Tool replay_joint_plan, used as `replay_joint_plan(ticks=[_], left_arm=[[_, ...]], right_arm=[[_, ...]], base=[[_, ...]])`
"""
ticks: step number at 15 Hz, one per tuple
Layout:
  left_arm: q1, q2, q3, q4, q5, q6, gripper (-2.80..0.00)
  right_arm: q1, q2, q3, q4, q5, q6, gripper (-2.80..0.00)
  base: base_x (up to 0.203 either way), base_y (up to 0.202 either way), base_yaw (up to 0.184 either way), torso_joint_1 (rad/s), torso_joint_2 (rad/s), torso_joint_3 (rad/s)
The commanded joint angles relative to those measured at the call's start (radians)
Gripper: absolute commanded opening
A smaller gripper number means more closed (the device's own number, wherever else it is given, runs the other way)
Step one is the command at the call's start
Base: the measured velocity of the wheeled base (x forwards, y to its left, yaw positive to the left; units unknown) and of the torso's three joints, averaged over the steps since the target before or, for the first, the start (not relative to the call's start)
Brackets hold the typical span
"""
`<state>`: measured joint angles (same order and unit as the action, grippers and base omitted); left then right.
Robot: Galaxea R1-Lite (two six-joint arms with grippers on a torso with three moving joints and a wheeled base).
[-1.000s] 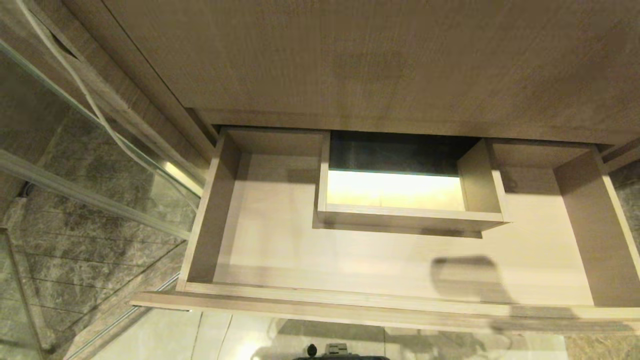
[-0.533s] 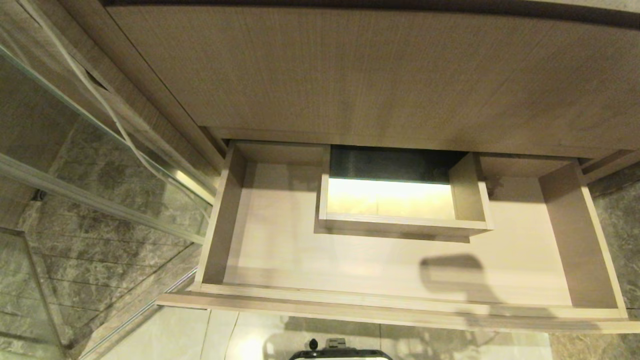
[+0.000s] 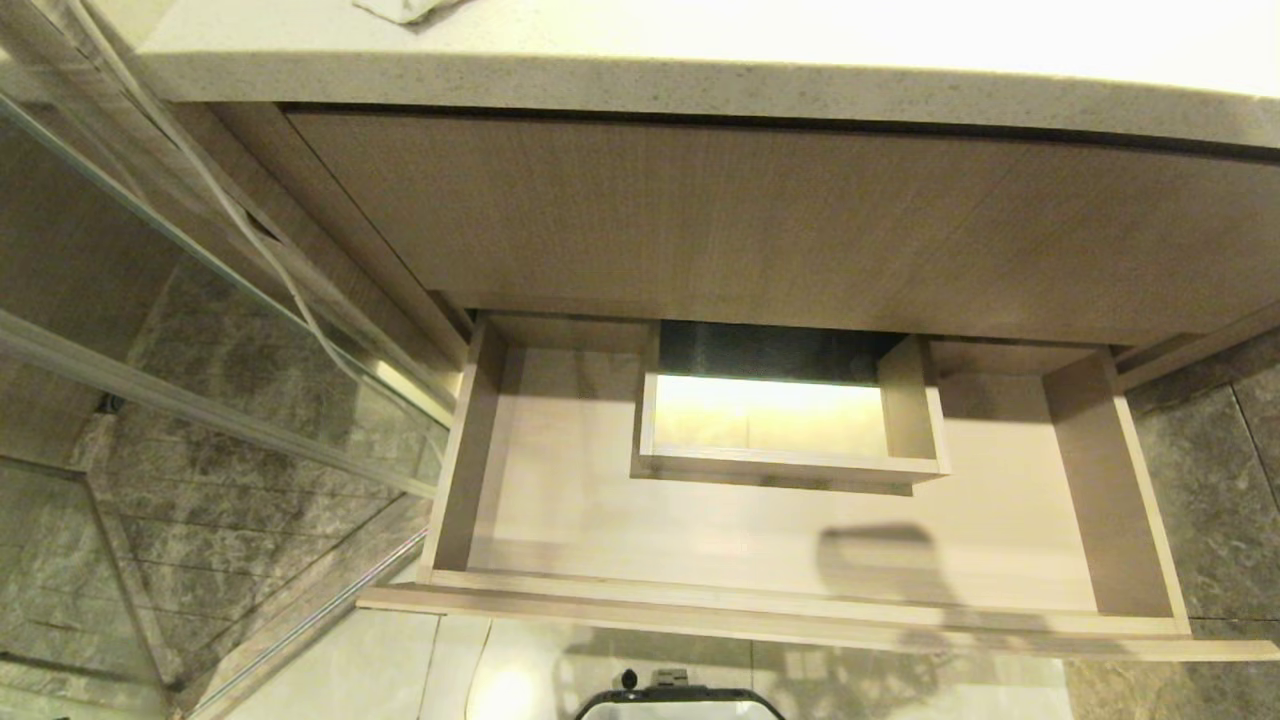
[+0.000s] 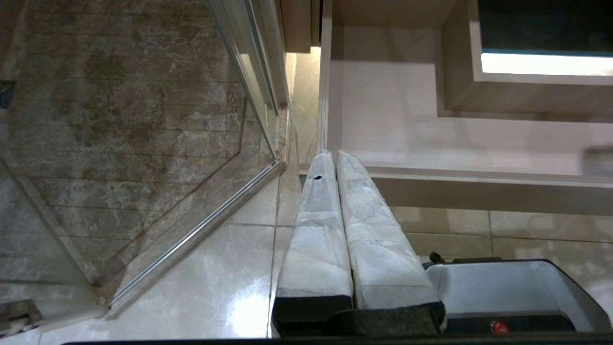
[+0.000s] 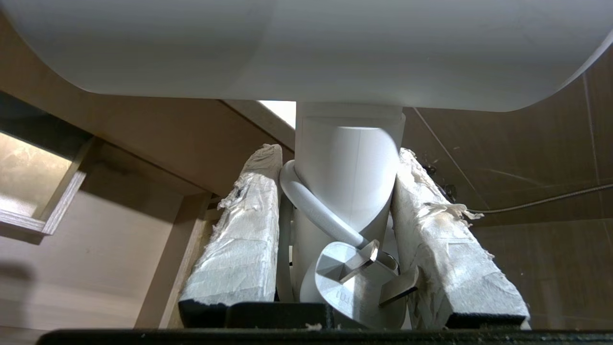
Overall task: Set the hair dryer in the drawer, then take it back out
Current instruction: Place it on the countertop
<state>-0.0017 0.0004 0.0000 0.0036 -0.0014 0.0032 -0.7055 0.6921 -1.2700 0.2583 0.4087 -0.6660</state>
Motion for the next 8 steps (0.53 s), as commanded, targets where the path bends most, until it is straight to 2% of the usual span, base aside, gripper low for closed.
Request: replay_joint_plan(ticks=[1, 5, 6, 8], left_arm=[[0.0, 0.0, 0.0, -0.001, 0.0, -0.001, -2.8], [0.0, 0.0, 0.001, -0.001, 0.001, 0.0, -2.8], [0.0, 0.0, 0.002, -0.001, 0.0, 0.0, -2.8], [0.0, 0.0, 0.001, -0.001, 0.001, 0.0, -2.8]], right_arm=[[0.0, 0.004, -0.004, -0.001, 0.002, 0.003, -2.8], [0.0, 0.009, -0.017, -0.027, -0.003, 0.016, -2.8], [0.001, 0.011, -0.021, -0.043, -0.001, 0.049, -2.8], [0.0, 0.009, -0.02, -0.039, -0.004, 0.06, -2.8]], base=[[0.0, 0.0, 0.0, 0.265, -0.54, -0.281], [0.0, 0.0, 0.0, 0.264, -0.55, -0.286], [0.0, 0.0, 0.0, 0.206, -0.43, -0.214], [0.0, 0.0, 0.0, 0.096, -0.19, -0.101]])
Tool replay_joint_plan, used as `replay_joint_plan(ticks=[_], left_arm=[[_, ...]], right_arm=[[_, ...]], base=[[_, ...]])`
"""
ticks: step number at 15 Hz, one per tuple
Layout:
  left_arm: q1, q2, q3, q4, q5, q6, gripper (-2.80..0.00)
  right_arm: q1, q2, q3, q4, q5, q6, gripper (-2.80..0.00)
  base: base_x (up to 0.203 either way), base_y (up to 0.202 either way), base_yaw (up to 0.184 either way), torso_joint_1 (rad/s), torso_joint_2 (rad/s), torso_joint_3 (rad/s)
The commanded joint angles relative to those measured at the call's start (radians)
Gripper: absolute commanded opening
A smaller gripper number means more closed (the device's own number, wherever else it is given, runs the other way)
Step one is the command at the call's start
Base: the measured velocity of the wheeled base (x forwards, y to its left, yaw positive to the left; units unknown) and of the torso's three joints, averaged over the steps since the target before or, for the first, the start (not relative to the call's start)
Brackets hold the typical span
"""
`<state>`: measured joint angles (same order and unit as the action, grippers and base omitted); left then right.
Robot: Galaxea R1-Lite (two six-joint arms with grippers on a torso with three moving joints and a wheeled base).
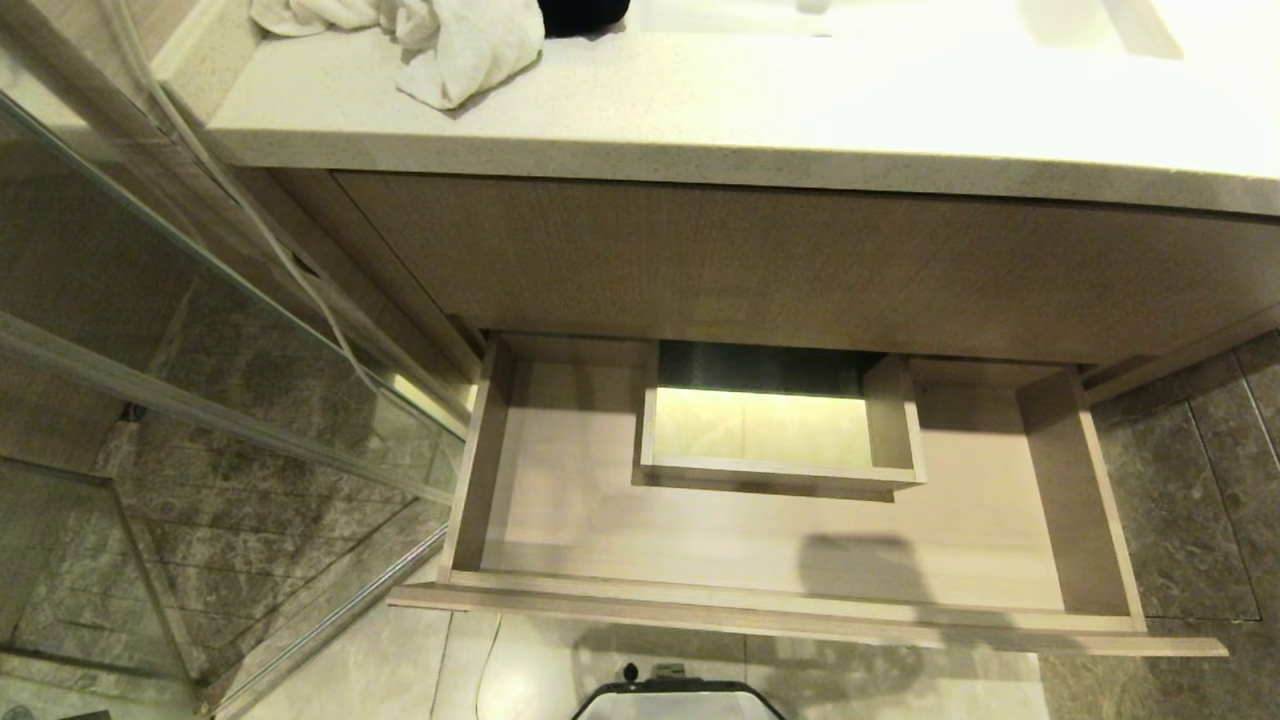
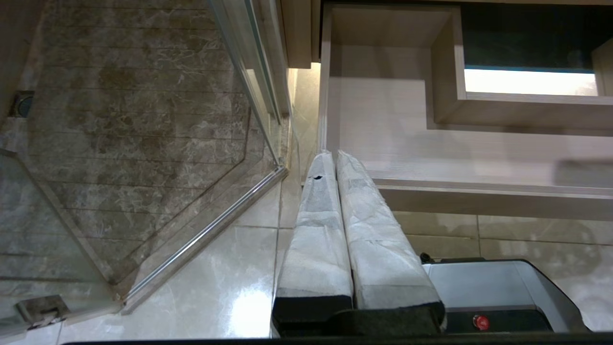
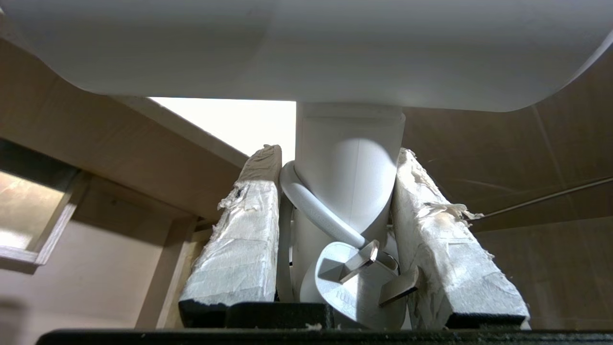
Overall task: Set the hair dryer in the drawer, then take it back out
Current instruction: Place it on the countertop
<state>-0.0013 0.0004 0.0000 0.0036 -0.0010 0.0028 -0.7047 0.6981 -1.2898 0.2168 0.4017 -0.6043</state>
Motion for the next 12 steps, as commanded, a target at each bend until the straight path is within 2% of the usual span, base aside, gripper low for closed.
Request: replay_joint_plan(ticks=[1, 7, 12], left_arm=[[0.0, 0.0, 0.0, -0.001, 0.0, 0.0, -2.8], [0.0, 0.0, 0.0, -0.001, 0.0, 0.0, -2.8], [0.0, 0.0, 0.0, -0.001, 0.0, 0.0, -2.8]], right_arm=[[0.001, 0.01, -0.005, -0.008, 0.001, -0.003, -2.8], [-0.001, 0.059, -0.026, -0.013, 0.003, -0.005, -2.8], [-0.001, 0.186, -0.095, -0.067, 0.005, 0.0, -2.8]], base=[[0.0, 0.0, 0.0, 0.109, -0.08, 0.021], [0.0, 0.0, 0.0, 0.293, -0.06, 0.223], [0.0, 0.0, 0.0, 0.323, -0.1, 0.221]])
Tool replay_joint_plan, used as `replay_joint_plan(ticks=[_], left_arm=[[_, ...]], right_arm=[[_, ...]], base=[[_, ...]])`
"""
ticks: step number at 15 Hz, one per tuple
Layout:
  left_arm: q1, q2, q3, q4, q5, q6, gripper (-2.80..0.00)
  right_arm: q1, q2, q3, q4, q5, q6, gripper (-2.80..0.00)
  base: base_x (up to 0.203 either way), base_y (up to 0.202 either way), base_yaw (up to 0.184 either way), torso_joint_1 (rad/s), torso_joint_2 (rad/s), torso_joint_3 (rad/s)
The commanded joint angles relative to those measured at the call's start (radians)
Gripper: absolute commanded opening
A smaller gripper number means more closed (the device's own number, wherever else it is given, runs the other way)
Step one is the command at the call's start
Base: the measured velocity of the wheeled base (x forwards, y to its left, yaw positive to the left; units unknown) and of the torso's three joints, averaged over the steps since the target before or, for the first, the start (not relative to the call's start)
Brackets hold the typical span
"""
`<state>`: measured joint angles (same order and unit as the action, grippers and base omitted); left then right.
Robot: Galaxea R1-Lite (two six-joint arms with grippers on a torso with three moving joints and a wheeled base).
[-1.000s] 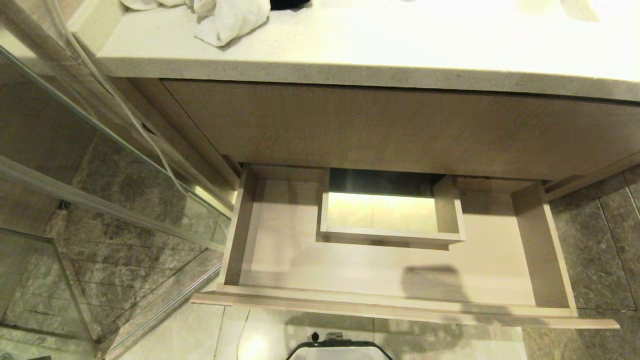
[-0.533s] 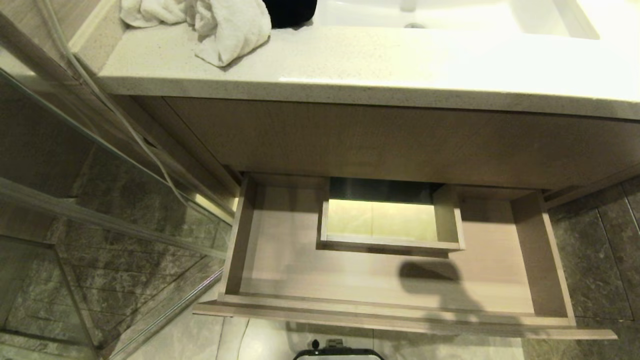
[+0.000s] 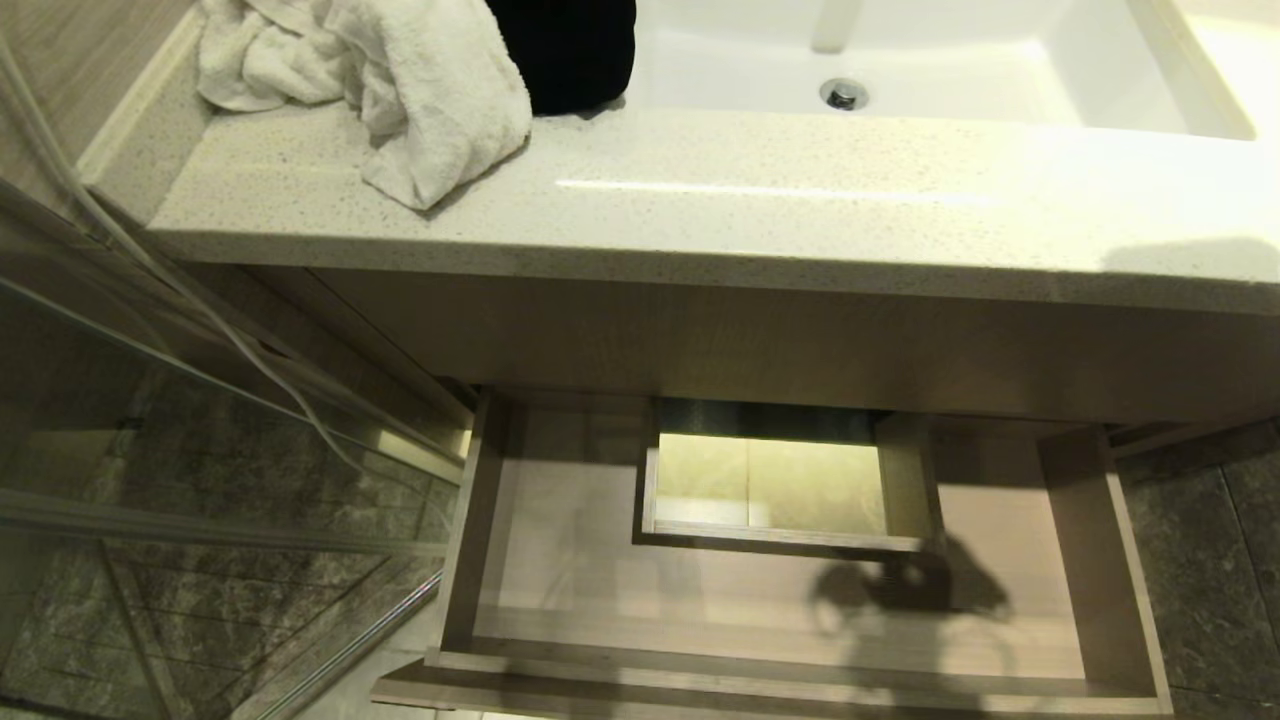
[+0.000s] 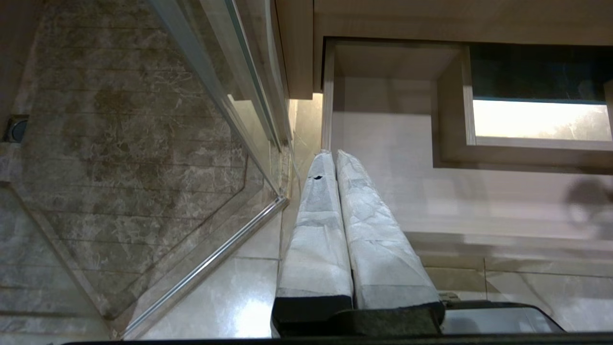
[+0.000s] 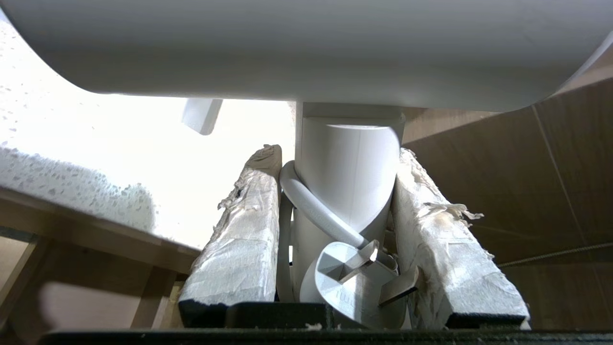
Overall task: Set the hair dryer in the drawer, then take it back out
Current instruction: Place it on the countertop
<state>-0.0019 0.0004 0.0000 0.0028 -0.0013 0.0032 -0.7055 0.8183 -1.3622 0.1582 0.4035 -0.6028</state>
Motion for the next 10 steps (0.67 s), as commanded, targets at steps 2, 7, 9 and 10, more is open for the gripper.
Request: replay_joint_plan(ticks=[2, 7, 9, 10], left_arm=[[0.0, 0.0, 0.0, 0.0, 0.0, 0.0, -2.8], [0.0, 0.0, 0.0, 0.0, 0.0, 0.0, -2.8], [0.0, 0.0, 0.001, 0.0, 0.0, 0.0, -2.8], [0.0, 0.0, 0.0, 0.0, 0.0, 0.0, -2.8]], right_arm=[[0.0, 0.163, -0.09, -0.019, 0.007, -0.006, -2.8], [-0.003, 0.484, -0.357, 0.011, -0.002, -0.124, -2.8], [-0.008, 0.61, -0.499, 0.069, -0.012, -0.155, -2.8], [-0.009, 0.659, -0.531, 0.082, -0.018, -0.184, -2.8]], base=[[0.0, 0.0, 0.0, 0.098, -0.04, 0.062], [0.0, 0.0, 0.0, 0.007, 0.0, 0.008], [0.0, 0.0, 0.0, 0.0, 0.0, 0.0], [0.0, 0.0, 0.0, 0.0, 0.0, 0.0]])
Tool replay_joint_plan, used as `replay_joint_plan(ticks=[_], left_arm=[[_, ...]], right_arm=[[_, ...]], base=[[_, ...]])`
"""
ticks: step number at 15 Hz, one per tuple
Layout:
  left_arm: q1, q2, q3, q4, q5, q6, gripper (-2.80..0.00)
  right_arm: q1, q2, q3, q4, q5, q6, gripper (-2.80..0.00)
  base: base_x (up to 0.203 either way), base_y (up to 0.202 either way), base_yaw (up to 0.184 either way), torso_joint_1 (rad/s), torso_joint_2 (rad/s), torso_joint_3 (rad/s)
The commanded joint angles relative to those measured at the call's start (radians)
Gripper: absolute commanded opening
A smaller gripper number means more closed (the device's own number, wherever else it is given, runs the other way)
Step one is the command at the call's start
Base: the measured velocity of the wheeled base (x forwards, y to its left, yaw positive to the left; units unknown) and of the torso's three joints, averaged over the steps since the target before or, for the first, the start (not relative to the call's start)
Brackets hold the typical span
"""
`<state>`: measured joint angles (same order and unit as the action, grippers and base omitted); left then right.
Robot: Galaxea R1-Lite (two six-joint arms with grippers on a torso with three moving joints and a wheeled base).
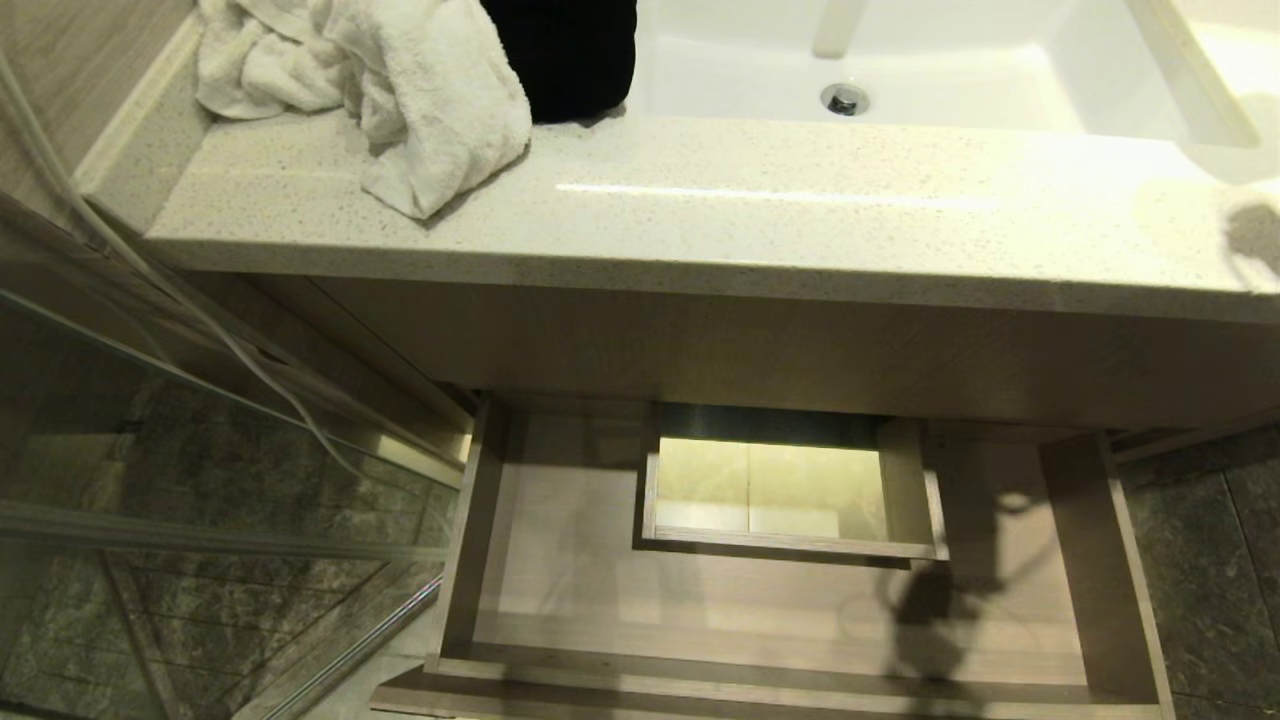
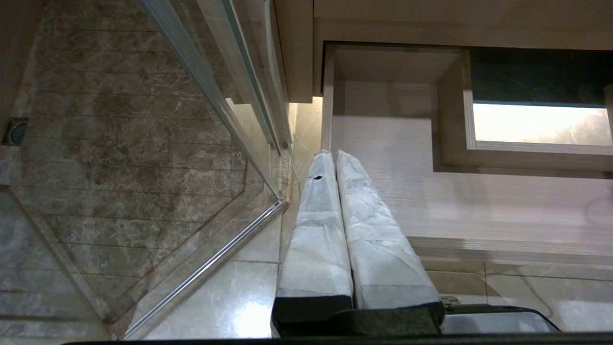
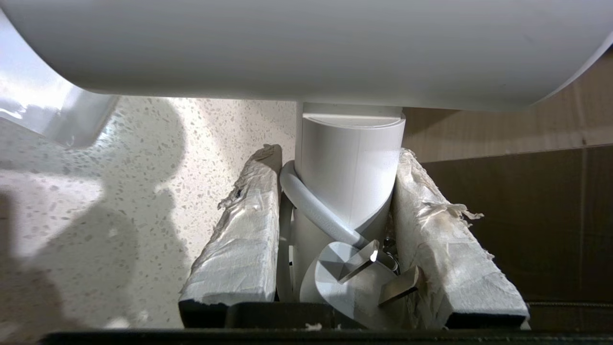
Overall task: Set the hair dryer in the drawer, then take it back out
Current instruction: Place it on the countertop
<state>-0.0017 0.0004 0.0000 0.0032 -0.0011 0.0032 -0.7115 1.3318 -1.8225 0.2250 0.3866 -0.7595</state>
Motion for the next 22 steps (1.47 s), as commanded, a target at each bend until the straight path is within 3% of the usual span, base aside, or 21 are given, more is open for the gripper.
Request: replay_joint_plan(ticks=[1, 8, 13, 14, 19, 22], left_arm=[[0.0, 0.0, 0.0, 0.0, 0.001, 0.0, -2.8], [0.0, 0.0, 0.001, 0.0, 0.0, 0.0, -2.8], [0.0, 0.0, 0.002, 0.0, 0.001, 0.0, -2.8], [0.0, 0.0, 0.001, 0.0, 0.0, 0.0, -2.8], [0.0, 0.0, 0.002, 0.0, 0.0, 0.0, -2.8], [0.0, 0.0, 0.001, 0.0, 0.0, 0.0, -2.8]], right_arm=[[-0.004, 0.179, -0.083, 0.021, -0.006, -0.068, -2.8], [0.039, 0.283, -0.074, 0.228, -0.009, -0.123, -2.8], [0.081, 0.311, -0.075, 0.235, -0.006, -0.1, -2.8], [0.081, 0.311, -0.075, 0.234, -0.009, -0.103, 0.0], [0.077, 0.233, -0.073, 0.228, -0.008, -0.099, 0.0], [0.069, 0.104, -0.038, 0.24, -0.005, -0.052, 0.0]], base=[[0.0, 0.0, 0.0, 0.0, 0.0, 0.0], [0.0, 0.0, 0.0, 0.0, 0.0, 0.0], [0.0, 0.0, 0.0, 0.0, 0.0, 0.0], [0.0, 0.0, 0.0, 0.0, 0.0, 0.0], [0.0, 0.0, 0.0, 0.0, 0.0, 0.0], [0.0, 0.0, 0.0, 0.0, 0.0, 0.0]])
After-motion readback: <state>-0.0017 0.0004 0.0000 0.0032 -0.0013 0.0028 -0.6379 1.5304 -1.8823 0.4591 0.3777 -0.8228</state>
